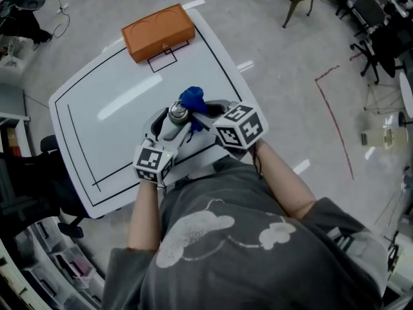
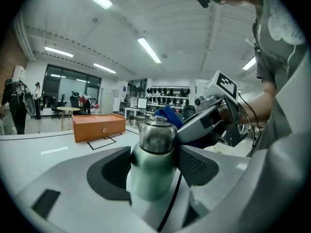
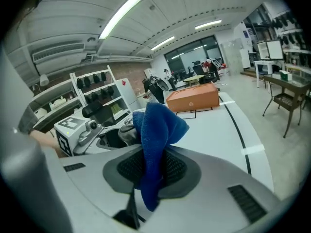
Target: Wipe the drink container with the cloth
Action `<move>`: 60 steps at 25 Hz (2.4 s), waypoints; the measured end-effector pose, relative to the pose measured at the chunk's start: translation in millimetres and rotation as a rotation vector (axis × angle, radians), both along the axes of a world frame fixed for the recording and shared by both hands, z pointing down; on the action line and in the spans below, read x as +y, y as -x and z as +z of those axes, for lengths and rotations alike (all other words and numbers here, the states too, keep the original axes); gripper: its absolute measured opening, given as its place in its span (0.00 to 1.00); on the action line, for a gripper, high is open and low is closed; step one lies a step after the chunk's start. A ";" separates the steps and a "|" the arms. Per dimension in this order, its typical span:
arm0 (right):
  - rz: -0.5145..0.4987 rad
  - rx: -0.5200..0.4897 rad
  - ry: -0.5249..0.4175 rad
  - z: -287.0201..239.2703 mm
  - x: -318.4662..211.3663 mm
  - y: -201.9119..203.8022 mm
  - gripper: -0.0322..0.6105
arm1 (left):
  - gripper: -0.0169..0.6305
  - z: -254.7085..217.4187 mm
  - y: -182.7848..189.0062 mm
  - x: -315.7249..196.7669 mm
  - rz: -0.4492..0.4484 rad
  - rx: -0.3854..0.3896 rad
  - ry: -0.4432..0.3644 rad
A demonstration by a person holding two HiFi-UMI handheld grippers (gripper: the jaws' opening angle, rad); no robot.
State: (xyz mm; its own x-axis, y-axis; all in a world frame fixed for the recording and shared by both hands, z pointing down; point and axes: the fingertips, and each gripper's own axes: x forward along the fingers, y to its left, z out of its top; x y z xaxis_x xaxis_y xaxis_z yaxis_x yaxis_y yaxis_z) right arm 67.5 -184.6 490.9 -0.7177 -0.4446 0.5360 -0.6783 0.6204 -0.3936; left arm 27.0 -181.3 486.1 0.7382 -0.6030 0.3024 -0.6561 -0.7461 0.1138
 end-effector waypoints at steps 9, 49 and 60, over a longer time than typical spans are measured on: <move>-0.094 -0.056 0.060 9.3 -6.6 0.2 0.15 | 0.49 1.0 1.6 -3.4 -0.022 -0.010 0.020; -0.047 0.130 0.053 19.5 -33.9 -54.3 0.15 | 0.58 -4.9 13.1 -5.7 -0.234 0.020 0.060; -0.556 0.020 0.015 -5.7 -47.0 4.0 0.15 | 0.59 25.6 4.4 -13.7 -0.614 -0.139 0.211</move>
